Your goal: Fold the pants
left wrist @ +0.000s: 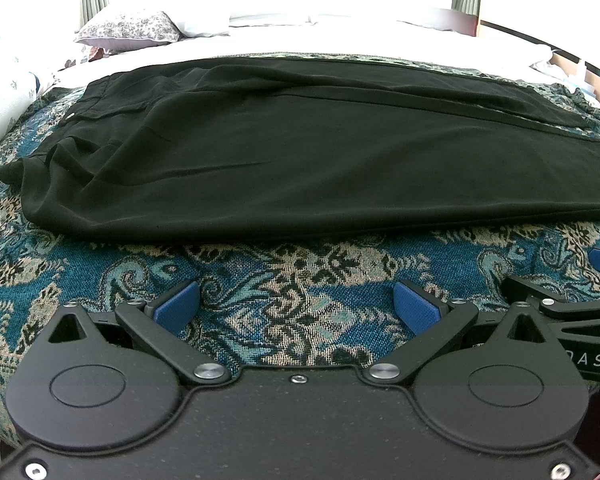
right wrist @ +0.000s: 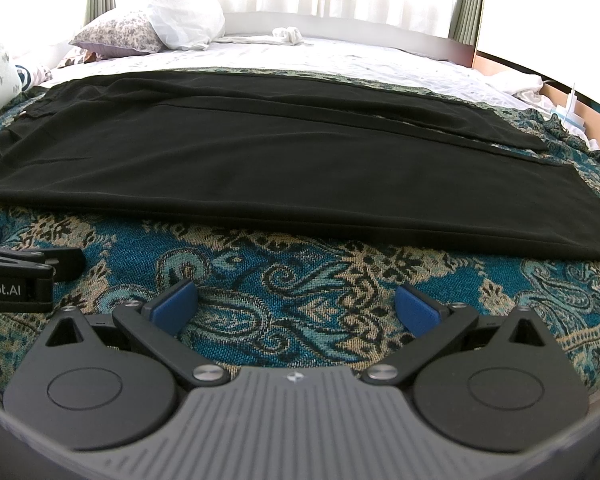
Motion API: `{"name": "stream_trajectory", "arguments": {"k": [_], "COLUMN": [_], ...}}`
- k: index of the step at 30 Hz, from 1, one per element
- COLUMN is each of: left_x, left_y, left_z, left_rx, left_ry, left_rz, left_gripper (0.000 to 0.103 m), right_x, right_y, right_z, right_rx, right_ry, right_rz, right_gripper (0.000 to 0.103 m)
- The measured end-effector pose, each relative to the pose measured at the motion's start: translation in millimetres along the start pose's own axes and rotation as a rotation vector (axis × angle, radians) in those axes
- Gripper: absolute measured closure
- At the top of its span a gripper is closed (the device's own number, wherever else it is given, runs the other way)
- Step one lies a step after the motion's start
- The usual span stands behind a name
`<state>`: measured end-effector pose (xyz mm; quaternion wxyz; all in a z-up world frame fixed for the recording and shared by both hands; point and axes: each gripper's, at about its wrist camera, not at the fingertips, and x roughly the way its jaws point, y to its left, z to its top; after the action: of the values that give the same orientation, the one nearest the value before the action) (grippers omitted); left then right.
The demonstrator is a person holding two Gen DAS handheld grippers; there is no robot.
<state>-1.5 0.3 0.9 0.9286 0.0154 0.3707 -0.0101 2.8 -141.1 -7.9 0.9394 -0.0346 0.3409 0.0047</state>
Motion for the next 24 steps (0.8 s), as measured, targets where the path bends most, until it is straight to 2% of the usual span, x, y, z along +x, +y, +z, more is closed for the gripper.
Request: {"name": "stream_trajectory", "arguments": {"k": [14,16,19,21,24], "left_x": [4,5,2,-6,-14], "left_y": [-3,-4,-1,6,21], "left_z": [5,12,29,45,74], "left_rx": [0.012,0.034,0.059,0.063,0.054], "left_ry": [0.025,0.055,0.094,0.072,0.03], "left_rz": [0.007,0.007,-0.038,-0.078,-0.084], "left_gripper": [0.0,0.0,0.001,0.001,0.0], "right_x": [3,4,-1,-6,-6], "right_y": [-3,-7,-19,-29,-51], "right_z": [7,15,28,40,66], "right_rx": [0.007,0.018,0.051,0.078,0.127], "right_ry": [0.034,0.066,0.075,0.047,0.002], "right_rz": [0.012,0.03,0.075,0.089,0.064], "right_gripper": [0.0,0.0,0.0,0.0,0.0]}}
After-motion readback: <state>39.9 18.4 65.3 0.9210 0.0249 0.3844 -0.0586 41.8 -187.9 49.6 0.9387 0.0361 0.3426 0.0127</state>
